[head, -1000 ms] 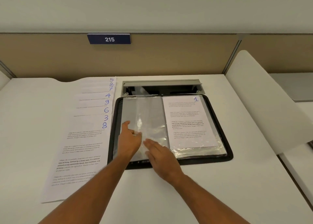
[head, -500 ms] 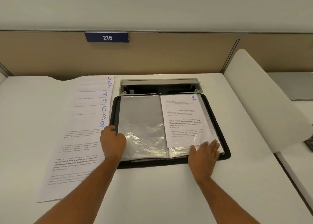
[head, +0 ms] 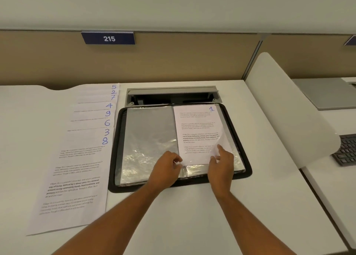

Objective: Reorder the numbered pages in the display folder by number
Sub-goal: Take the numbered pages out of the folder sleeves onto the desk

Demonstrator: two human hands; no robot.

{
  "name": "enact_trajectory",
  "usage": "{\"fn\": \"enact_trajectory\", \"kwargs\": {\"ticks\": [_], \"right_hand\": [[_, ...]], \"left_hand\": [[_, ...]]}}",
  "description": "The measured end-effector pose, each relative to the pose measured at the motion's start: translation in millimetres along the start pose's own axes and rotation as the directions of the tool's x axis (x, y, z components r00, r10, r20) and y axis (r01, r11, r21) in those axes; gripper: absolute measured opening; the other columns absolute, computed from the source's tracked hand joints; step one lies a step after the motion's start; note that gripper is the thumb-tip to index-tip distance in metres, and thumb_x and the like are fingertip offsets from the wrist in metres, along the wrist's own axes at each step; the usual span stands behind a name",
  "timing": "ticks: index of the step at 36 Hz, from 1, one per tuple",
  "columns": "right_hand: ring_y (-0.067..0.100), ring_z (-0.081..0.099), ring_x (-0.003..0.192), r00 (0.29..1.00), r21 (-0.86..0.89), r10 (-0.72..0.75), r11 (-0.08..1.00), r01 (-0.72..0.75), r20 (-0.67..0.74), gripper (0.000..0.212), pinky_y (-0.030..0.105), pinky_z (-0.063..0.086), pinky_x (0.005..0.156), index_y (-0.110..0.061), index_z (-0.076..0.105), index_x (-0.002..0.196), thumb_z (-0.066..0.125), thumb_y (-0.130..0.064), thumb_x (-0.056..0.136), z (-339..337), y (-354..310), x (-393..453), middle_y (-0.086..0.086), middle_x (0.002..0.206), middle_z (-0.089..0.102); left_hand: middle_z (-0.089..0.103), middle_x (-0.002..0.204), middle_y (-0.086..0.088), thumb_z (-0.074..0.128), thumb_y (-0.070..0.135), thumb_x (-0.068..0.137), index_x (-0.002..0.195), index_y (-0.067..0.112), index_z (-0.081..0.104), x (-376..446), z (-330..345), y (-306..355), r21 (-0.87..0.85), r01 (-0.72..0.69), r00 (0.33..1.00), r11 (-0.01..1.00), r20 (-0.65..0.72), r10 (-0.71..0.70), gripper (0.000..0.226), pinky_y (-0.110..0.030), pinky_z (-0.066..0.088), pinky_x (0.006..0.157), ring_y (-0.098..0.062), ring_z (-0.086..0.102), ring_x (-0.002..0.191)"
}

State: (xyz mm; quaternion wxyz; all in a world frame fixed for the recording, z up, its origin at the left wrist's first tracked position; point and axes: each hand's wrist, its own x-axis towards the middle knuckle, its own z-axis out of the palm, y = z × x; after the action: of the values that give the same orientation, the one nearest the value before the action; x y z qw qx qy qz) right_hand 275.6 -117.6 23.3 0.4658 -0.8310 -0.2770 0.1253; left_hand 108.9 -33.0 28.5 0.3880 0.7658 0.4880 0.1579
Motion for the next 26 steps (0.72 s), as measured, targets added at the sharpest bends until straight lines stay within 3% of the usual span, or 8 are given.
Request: {"fn": "enact_trajectory", "kwargs": {"ticks": [4,7,12,17,19,21,24,26], "right_hand": [[0.013,0.064,0.098,0.991,0.095,0.128,0.988,-0.124,-0.031,0.04,0.035,0.059,0.093,-0.016,0.056,0.141,0.061,-0.01,0.101,-17,-5,12,-0.005,0.102,0.065],[0.009,0.063,0.083,0.984,0.146,0.169,0.977,-0.159,-0.059,0.035,0.029,0.058,0.083,-0.016,0.058,0.134,0.066,-0.015,0.099,-27,-5,19,-0.012,0.089,0.063],[0.006,0.061,0.077,0.981,0.151,0.164,0.977,-0.148,-0.103,0.023,0.011,0.044,0.066,-0.019,0.06,0.12,0.068,-0.02,0.098,-37,-6,26,-0.013,0.085,0.06],[0.007,0.061,0.076,0.981,0.147,0.146,0.981,-0.127,-0.125,0.019,0.01,0.045,0.065,-0.022,0.058,0.114,0.068,-0.024,0.098,-45,-4,29,-0.015,0.083,0.059],[0.009,0.062,0.076,0.982,0.148,0.134,0.982,-0.113,-0.136,0.018,0.019,0.054,0.071,-0.022,0.057,0.112,0.068,-0.025,0.098,-47,-2,30,-0.012,0.083,0.06],[0.011,0.062,0.075,0.983,0.144,0.121,0.984,-0.101,-0.136,0.017,0.029,0.059,0.075,-0.022,0.057,0.11,0.068,-0.025,0.098,-48,1,32,-0.01,0.081,0.06],[0.014,0.062,0.078,0.984,0.089,0.079,0.994,-0.065,-0.157,0.019,0.034,0.061,0.079,-0.02,0.058,0.113,0.069,-0.025,0.097,-50,7,34,-0.006,0.087,0.06],[0.015,0.06,0.089,0.978,-0.05,-0.072,0.997,0.063,-0.194,0.024,0.032,0.06,0.08,-0.019,0.06,0.116,0.071,-0.025,0.095,-51,13,33,-0.003,0.104,0.059]], "left_hand": [[0.058,0.116,0.008,0.069,0.026,0.095,0.113,0.024,0.064,-1,18,11,0.038,-0.101,0.994,0.994,0.047,0.099,0.02,-0.018,0.049,0.086,-0.006,0.058,0.101],[0.058,0.119,0.008,0.072,0.03,0.092,0.115,0.024,0.061,0,30,17,0.061,-0.16,0.986,0.985,0.048,0.157,0.026,-0.025,0.051,0.091,-0.009,0.057,0.107],[0.058,0.121,0.006,0.074,0.04,0.089,0.119,0.023,0.061,7,47,27,0.168,-0.212,0.977,0.963,0.004,0.214,0.037,-0.022,0.046,0.09,-0.011,0.052,0.11],[0.058,0.123,0.009,0.075,0.051,0.085,0.12,0.025,0.061,11,58,41,0.214,-0.244,0.968,0.946,-0.007,0.251,0.046,-0.025,0.049,0.091,-0.009,0.051,0.109],[0.059,0.123,0.009,0.077,0.052,0.083,0.121,0.024,0.062,12,61,45,0.221,-0.258,0.964,0.941,-0.006,0.266,0.049,-0.026,0.05,0.091,-0.01,0.052,0.109],[0.061,0.118,0.008,0.076,0.047,0.085,0.117,0.022,0.064,13,62,48,0.243,-0.301,0.949,0.922,-0.018,0.315,0.042,-0.027,0.052,0.087,-0.011,0.055,0.105],[0.064,0.103,0.005,0.068,0.03,0.094,0.101,0.018,0.066,15,61,53,0.251,-0.328,0.934,0.911,-0.06,0.353,0.013,-0.025,0.051,0.077,-0.012,0.058,0.093],[0.062,0.095,0.007,0.062,0.024,0.098,0.095,0.019,0.064,17,60,57,0.218,-0.298,0.94,0.929,-0.102,0.326,0.007,-0.025,0.05,0.073,-0.01,0.056,0.084]]}}
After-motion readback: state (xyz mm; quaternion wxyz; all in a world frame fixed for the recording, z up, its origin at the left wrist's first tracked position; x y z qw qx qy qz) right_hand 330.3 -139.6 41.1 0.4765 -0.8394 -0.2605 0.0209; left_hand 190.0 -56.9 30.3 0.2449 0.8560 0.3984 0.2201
